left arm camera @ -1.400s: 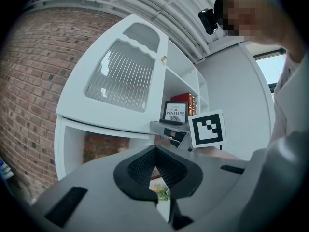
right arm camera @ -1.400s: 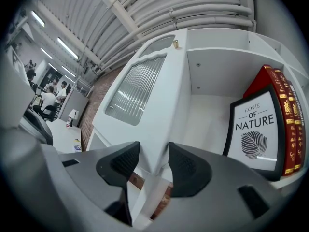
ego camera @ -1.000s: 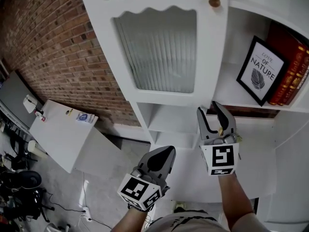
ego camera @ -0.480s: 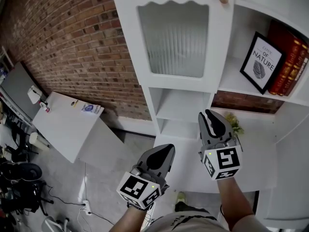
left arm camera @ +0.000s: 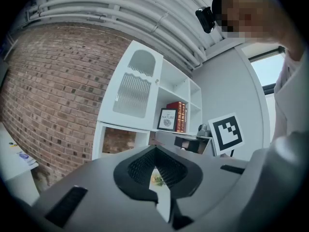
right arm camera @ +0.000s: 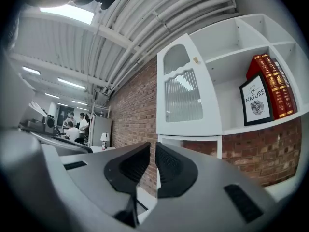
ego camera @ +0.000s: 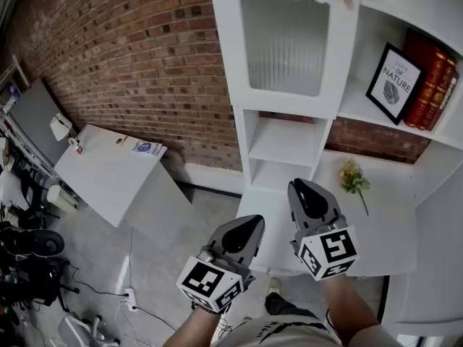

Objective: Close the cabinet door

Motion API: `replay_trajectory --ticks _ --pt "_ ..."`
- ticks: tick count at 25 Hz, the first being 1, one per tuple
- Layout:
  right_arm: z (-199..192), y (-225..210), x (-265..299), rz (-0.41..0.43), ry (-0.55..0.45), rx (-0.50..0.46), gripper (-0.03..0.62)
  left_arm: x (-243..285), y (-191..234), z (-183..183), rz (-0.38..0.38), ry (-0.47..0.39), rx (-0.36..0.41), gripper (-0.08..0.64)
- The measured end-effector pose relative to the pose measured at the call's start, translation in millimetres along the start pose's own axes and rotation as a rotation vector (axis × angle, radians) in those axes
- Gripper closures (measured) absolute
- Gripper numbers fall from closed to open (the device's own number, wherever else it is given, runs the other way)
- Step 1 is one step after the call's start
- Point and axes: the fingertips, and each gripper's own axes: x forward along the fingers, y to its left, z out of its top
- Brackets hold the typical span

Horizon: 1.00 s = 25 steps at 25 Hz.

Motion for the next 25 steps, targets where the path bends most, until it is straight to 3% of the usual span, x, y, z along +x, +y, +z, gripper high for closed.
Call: replay_trajectory --ticks 14,25 --pt "-2.0 98.3 -62.7 0.089 0.015 0.067 0.56 -89.9 -26.7 4.6 0.029 -0.022 -0.01 0.549" --pt "-2.1 135.6 -96.7 0.109 0.023 0.076 0.574 -127.6 -49.1 1.8 0.021 -0.04 -0.01 0.549"
